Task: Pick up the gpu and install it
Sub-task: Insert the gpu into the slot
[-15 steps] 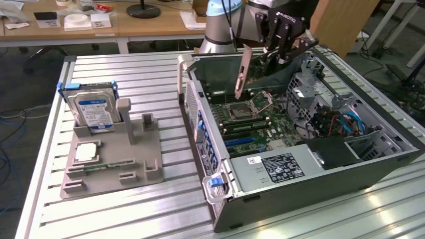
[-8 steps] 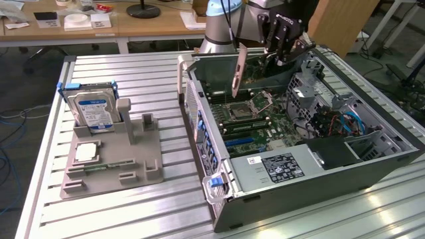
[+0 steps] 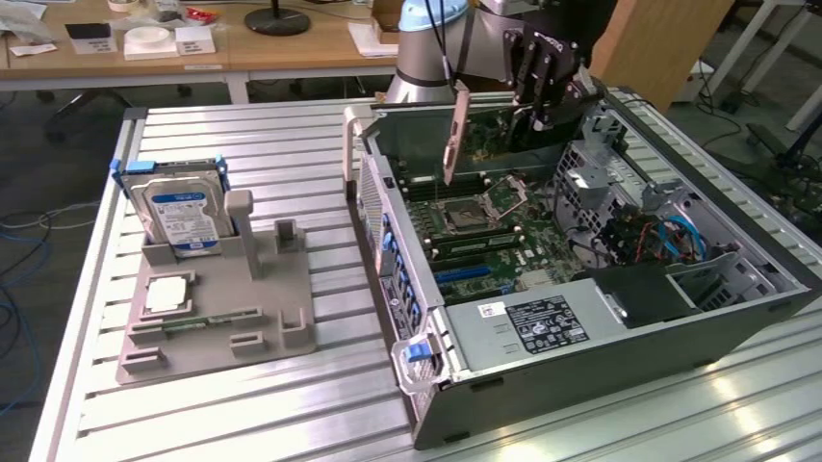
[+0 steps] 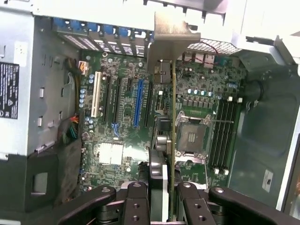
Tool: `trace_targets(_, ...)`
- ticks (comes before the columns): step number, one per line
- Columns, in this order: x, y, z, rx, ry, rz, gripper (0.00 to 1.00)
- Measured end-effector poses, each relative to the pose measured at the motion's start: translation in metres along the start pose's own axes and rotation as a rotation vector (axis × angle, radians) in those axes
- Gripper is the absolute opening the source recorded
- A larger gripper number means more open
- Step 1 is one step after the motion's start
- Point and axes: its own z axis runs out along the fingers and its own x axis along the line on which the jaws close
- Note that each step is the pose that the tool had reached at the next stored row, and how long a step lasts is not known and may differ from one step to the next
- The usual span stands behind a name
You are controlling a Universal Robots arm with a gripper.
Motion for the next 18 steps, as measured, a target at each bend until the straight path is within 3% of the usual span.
trace_targets(6, 0.0, 0.0, 0.0001, 0.0001, 0.0001, 0.002, 0.28)
trace_targets(11, 0.0, 0.0, 0.0013, 0.0022, 0.0038, 0.072, 0.28)
trace_targets(18, 0.0008, 0.0003, 0.0043, 0.0015, 0.0042, 0.077, 0.28)
